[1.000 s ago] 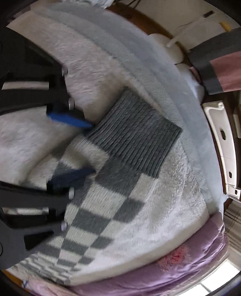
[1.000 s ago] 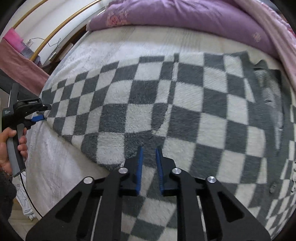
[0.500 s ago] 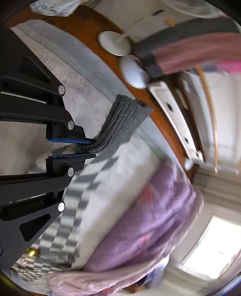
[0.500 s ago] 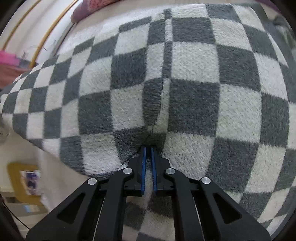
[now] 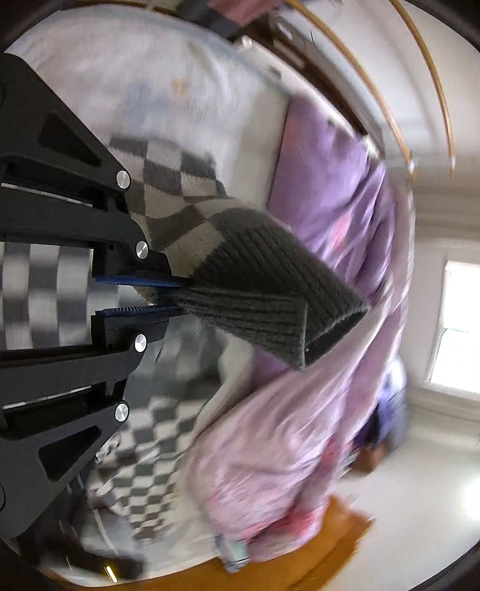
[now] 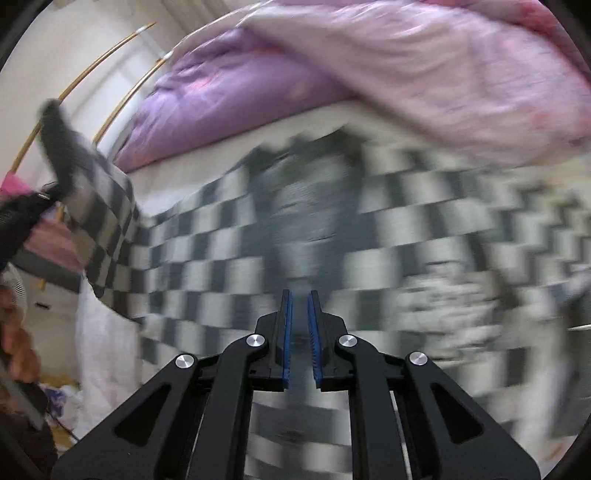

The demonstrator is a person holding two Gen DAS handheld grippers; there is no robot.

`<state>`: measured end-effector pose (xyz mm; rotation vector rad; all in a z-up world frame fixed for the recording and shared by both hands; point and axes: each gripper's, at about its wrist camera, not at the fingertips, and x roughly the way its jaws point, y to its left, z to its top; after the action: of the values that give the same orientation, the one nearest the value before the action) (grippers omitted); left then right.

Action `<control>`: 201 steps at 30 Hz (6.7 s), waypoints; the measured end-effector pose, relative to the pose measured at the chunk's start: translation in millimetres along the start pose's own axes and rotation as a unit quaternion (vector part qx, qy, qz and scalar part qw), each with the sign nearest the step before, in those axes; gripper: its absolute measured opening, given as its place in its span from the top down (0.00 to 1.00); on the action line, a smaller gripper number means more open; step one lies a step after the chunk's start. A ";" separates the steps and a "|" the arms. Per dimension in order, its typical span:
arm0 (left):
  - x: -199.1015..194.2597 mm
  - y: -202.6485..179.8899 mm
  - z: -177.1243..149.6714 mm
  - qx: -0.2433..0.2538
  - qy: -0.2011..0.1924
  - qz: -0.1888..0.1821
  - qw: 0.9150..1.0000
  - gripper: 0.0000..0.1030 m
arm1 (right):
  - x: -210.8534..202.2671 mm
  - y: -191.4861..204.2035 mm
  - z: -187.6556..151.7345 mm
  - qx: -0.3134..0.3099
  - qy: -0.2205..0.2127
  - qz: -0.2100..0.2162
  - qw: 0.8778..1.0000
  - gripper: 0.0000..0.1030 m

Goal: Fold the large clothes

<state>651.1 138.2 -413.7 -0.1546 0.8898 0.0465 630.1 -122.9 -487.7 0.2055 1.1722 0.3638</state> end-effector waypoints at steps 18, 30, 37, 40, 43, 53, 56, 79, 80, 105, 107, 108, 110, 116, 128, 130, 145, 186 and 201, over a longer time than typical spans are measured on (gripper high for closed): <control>181.2 -188.2 -121.0 0.096 0.177 0.042 0.979 0.76 | -129.1 -345.3 -0.9 0.245 -0.101 -0.142 0.954 0.57; 173.0 -238.5 -132.7 0.086 0.179 -0.072 0.977 0.40 | -103.6 -510.6 0.7 0.421 -0.033 -0.160 0.892 0.44; 210.0 -269.0 -164.2 0.154 0.206 -0.042 0.965 0.50 | -70.3 -556.3 -18.8 0.473 -0.016 -0.131 0.871 0.44; 213.9 -275.7 -169.4 0.171 0.196 -0.025 0.965 0.51 | -51.6 -562.3 -20.6 0.480 -0.005 -0.100 0.872 0.44; 217.7 -277.5 -170.8 0.171 0.194 -0.020 0.966 0.50 | -35.9 -564.8 -24.4 0.477 0.008 -0.107 0.872 0.46; 224.1 -289.9 -173.7 0.173 0.191 -0.021 0.966 0.50 | -79.5 -472.2 23.9 0.245 -0.111 -0.244 0.932 0.91; 217.0 -284.7 -173.7 0.177 0.194 -0.028 0.964 0.50 | -102.4 -440.6 30.0 0.230 -0.162 -0.215 0.935 0.91; 71.1 -35.7 -68.3 0.013 0.102 0.026 0.994 0.43 | -41.1 -21.8 60.8 0.056 -0.162 0.052 0.984 0.91; 67.0 -21.5 -67.0 0.006 0.101 0.031 0.994 0.43 | -33.2 -5.1 60.5 0.052 -0.156 0.062 0.985 0.91; 38.6 163.8 -93.5 -0.138 0.089 0.059 0.985 0.32 | 158.6 175.8 -12.1 0.004 0.062 0.087 0.994 0.42; 41.9 153.4 -86.6 -0.136 0.089 0.059 0.985 0.31 | 140.1 160.1 -7.4 0.010 0.042 0.097 0.994 0.42; 47.9 142.4 -83.0 -0.121 0.094 0.059 0.986 0.31 | 130.3 147.9 -4.4 0.012 0.030 0.094 0.995 0.42; 61.3 123.9 -79.6 -0.097 0.106 0.057 0.988 0.31 | 115.5 125.1 0.0 0.001 0.007 0.062 0.998 0.42; 109.5 78.4 -84.5 -0.051 0.144 0.043 0.987 0.31 | 86.0 19.3 18.9 0.033 -0.026 -0.006 0.999 0.79; 170.3 75.1 -112.9 -0.044 0.201 0.072 0.976 0.22 | 135.1 -126.3 1.8 0.107 0.043 -0.091 0.989 1.00; 170.5 74.3 -113.4 -0.044 0.200 0.075 0.976 0.21 | 138.3 -127.0 5.2 0.116 0.051 -0.089 0.988 1.00; 166.5 149.7 -42.9 -0.159 0.169 0.024 0.972 0.21 | 109.4 -122.8 89.6 0.103 -0.013 -0.090 0.991 0.45; -10.4 132.2 -45.9 -0.075 0.039 0.060 0.995 0.83 | -32.0 -94.6 23.7 0.044 -0.112 -0.027 0.992 0.82; -133.2 151.8 -228.2 -0.122 0.062 0.049 0.989 0.85 | -133.2 -93.7 -143.0 0.041 -0.116 -0.038 0.992 0.82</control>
<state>375.7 256.2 -469.0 -0.3449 1.0148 0.2400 468.7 -264.8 -459.6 0.2665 0.9631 0.2188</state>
